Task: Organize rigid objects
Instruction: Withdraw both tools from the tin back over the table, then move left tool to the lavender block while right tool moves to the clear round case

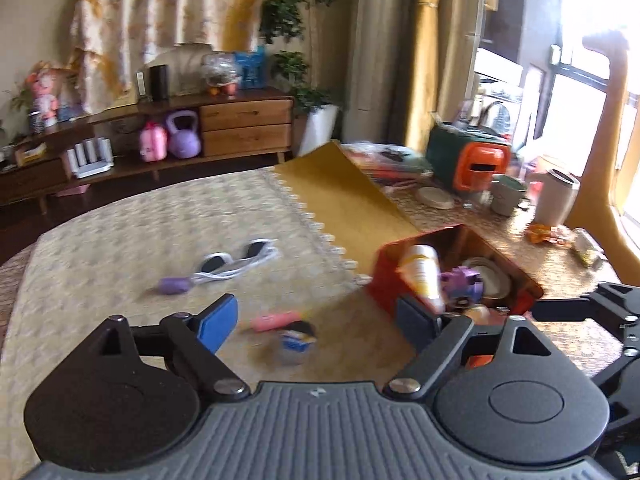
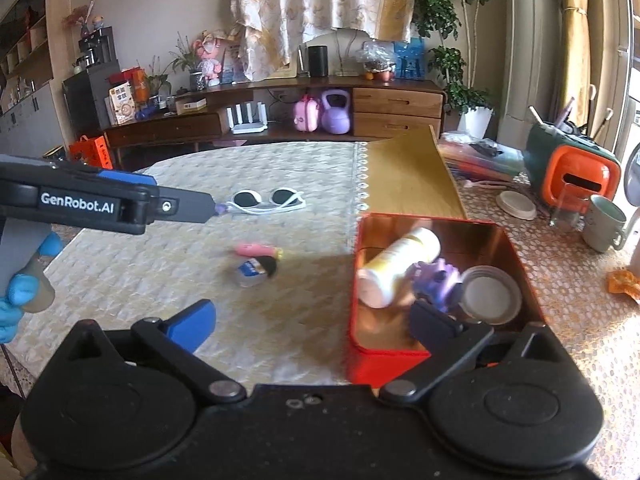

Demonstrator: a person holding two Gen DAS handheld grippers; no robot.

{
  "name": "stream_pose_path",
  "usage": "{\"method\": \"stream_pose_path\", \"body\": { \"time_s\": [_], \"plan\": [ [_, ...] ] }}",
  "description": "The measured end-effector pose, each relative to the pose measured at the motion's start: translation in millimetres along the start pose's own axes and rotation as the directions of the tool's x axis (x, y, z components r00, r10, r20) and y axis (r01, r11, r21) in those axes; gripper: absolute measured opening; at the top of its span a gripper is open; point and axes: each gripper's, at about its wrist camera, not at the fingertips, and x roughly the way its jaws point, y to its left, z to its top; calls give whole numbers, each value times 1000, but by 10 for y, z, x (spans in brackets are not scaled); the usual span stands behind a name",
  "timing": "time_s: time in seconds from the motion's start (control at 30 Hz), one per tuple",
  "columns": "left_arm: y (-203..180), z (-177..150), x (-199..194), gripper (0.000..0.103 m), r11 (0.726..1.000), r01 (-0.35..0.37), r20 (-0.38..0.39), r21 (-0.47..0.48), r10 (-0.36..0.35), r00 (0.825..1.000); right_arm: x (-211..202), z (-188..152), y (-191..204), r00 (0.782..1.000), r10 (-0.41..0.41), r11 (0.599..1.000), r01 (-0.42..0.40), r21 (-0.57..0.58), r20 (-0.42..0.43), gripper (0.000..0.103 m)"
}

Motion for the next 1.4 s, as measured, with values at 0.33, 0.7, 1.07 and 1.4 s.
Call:
{"method": "stream_pose_path", "body": {
  "time_s": [0.33,0.7,1.07,1.4],
  "plan": [
    [577,-97,85,89,991,-126,-1,-53,126,992,279,92,373,999,25,999,-26,-33,-22,103],
    [1002,-125,448,89,979,-195,-25,-64,194,981,716,143,582,995,56,998,-59,-35,-84,103],
    [1289,-128,1129,89,966,-251,-79,-59,246,966,1174,228,574,993,43,999,-44,-12,-112,103],
    [1393,-173,1596,89,960,-273,-115,-61,265,957,1610,245,565,986,42,999,-47,-24,-161,100]
  ]
}}
